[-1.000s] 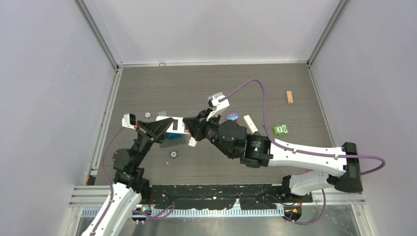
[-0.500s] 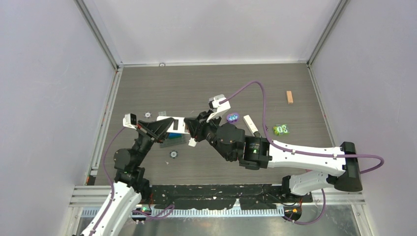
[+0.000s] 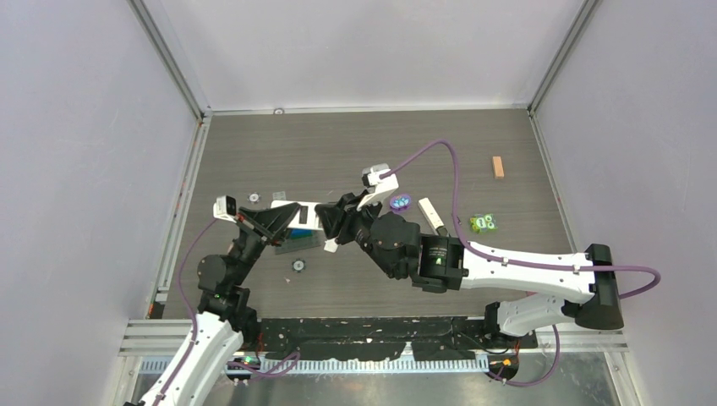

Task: Load the batteries into the remote control
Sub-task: Load the battery into the remote control.

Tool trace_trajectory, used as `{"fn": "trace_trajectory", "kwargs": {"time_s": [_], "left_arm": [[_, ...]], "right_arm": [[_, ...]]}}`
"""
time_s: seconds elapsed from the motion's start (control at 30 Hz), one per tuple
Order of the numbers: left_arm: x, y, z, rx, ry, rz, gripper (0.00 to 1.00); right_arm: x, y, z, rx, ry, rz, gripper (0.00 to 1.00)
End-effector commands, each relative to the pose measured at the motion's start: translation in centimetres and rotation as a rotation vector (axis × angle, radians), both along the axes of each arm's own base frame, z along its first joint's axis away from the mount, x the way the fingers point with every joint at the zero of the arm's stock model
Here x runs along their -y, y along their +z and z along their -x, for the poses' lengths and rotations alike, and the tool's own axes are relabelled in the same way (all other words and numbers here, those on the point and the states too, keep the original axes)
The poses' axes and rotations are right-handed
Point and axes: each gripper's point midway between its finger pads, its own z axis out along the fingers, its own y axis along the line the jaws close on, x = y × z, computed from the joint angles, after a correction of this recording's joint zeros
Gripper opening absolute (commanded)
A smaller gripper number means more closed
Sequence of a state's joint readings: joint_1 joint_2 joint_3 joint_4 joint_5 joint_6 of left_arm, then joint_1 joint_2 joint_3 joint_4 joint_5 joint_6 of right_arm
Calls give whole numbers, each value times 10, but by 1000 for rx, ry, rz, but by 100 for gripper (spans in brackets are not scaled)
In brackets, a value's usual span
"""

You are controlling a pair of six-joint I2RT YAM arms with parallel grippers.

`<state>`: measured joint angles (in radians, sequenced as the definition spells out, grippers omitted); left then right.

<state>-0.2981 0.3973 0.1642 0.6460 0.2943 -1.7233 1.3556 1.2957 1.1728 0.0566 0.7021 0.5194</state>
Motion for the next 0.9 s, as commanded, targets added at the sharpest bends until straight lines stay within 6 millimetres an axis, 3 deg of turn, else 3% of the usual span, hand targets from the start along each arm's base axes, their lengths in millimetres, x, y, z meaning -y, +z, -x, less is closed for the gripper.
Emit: {"fn": "trace_trajectory", "kwargs": {"time_s": [0.0, 0.1, 0.2, 0.4, 0.53, 0.57, 0.67, 0.87], "left_arm": [[-6, 24, 10, 100, 11, 42, 0], [-6, 22, 11, 101, 10, 36, 0], [-4, 21, 12, 104, 6, 21, 0], [0, 12, 19, 106, -13, -30, 0], [1, 12, 25, 128, -21, -51, 0], [2, 12, 26, 134, -23, -54, 0], [3, 14, 29, 155, -32, -69, 0], [6, 16, 31, 187, -38, -90, 0]], "right_arm": [[19, 27, -3, 2, -57, -57, 40], [25, 41, 2, 0, -34, -94, 46], [31, 54, 7, -5, -4, -142, 65], [41, 49, 16, -87, 77, -185, 85], [37, 35, 13, -229, 167, -201, 90], [32, 28, 20, -273, 225, -189, 90], [24, 7, 16, -418, 295, -237, 90], [5, 8, 32, -508, 462, -327, 87]]}}
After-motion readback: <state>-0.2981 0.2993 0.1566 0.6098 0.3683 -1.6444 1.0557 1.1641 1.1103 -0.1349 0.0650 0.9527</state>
